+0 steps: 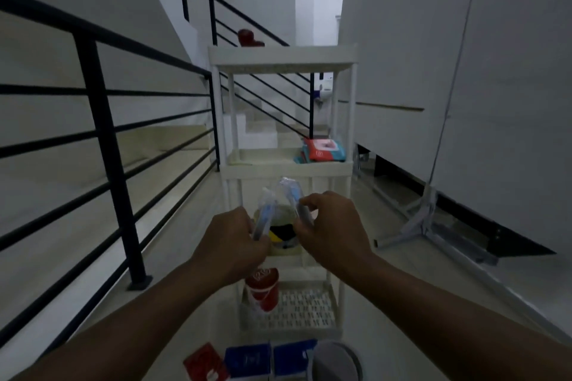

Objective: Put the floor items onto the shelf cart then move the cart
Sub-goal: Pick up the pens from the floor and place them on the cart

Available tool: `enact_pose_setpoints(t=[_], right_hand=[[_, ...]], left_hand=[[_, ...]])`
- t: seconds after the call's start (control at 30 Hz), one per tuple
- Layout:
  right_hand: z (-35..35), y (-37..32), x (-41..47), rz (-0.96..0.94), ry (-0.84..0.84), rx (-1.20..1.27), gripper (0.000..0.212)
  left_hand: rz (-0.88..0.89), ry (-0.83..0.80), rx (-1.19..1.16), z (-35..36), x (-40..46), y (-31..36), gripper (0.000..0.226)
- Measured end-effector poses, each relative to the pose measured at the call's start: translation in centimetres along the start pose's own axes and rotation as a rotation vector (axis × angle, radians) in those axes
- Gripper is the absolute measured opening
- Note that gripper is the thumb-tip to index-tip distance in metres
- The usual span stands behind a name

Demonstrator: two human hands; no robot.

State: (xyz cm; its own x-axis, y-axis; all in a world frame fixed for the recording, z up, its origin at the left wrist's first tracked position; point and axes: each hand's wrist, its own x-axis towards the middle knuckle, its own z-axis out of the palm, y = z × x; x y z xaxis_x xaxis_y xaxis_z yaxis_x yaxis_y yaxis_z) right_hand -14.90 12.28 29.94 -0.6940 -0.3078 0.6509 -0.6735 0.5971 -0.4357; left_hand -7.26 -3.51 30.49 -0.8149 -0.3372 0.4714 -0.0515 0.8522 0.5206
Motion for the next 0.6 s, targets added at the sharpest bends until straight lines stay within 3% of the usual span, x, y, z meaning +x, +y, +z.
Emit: enact_pose_setpoints(t=[0.33,0.5,0.6], right_hand=[[2.2,0.7,18.8,0.068,0.040,-0.109,0.014],[6.2,1.6,24.7,0.123,-0.088,-0.238,0.036],[8.5,2.7,25.2,0.105,-0.147,-0.295,0.021]], left_hand=[[0.093,0.108,-0.027,-0.6,11.8,-0.8,0.030],[0.094,0.078,-0.036,-0.7,15.5,-1.5,0.031],[0.085,0.063,-0.048,-1.0,16.6,-1.6,0.028]])
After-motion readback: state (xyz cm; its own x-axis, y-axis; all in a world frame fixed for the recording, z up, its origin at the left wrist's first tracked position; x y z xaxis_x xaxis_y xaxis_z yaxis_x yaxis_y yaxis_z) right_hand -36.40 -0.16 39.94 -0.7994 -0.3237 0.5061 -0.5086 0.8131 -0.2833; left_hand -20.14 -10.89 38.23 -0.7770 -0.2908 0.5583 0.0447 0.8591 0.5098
